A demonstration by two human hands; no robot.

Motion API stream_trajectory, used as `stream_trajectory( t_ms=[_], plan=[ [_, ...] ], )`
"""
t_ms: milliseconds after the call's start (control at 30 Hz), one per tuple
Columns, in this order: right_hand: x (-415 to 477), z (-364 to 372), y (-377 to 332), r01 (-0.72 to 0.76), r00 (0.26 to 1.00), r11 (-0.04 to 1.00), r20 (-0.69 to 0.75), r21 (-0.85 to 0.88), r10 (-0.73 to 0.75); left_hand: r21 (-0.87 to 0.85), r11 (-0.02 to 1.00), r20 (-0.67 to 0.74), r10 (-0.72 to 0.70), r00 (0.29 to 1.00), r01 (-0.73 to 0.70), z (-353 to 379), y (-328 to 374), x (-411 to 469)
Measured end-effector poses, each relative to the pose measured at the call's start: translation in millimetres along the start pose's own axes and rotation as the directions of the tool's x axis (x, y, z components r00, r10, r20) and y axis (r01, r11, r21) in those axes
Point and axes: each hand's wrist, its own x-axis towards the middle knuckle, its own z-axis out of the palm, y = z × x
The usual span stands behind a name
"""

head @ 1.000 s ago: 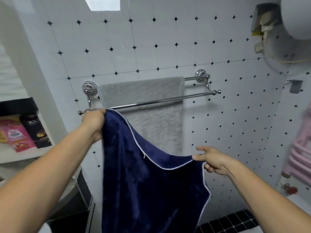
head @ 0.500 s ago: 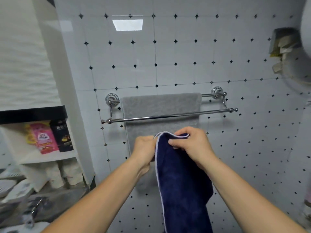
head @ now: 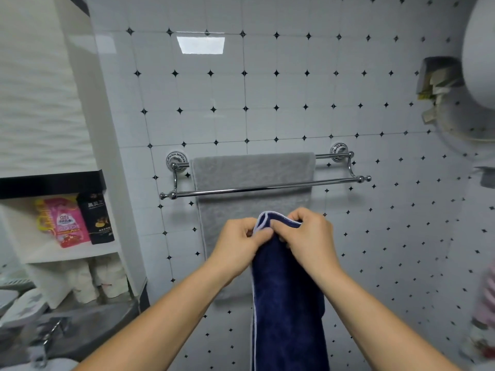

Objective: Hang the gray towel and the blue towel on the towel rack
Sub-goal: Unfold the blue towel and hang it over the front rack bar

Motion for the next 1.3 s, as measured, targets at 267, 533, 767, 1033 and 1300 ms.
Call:
stream_trajectory(
  t_ms=[267, 533, 767, 1033, 1300],
  plan=[
    [-7, -6, 15, 0.064, 0.860, 0.918, 0.488, -0.392, 0.148, 0.007, 1.000, -0.136, -0.025, 0.990, 0.026, -42, 1, 9],
    [-48, -1, 34, 0.822, 0.440, 0.562, 0.732, -0.094, -0.520, -0.112, 0.994, -0.421, -0.059, 0.905, 0.013, -90, 4, 15],
    [-56, 7, 57, 0.725, 0.432, 0.643, 0.890, -0.248, -0.144, -0.122, 0.991, -0.494, -0.110, 0.863, 0.056, -144, -4, 21],
    [22, -42, 53, 0.333, 0.827, 0.867, 0.556, -0.372, -0.079, 0.034, 0.991, -0.491, -0.095, 0.866, 0.128, -187, -32, -1],
    [49, -65, 34, 0.310, 0.792, 0.743, 0.593, -0.594, 0.143, 0.172, 0.955, -0.377, -0.164, 0.911, 0.243, -179, -51, -12]
  ],
)
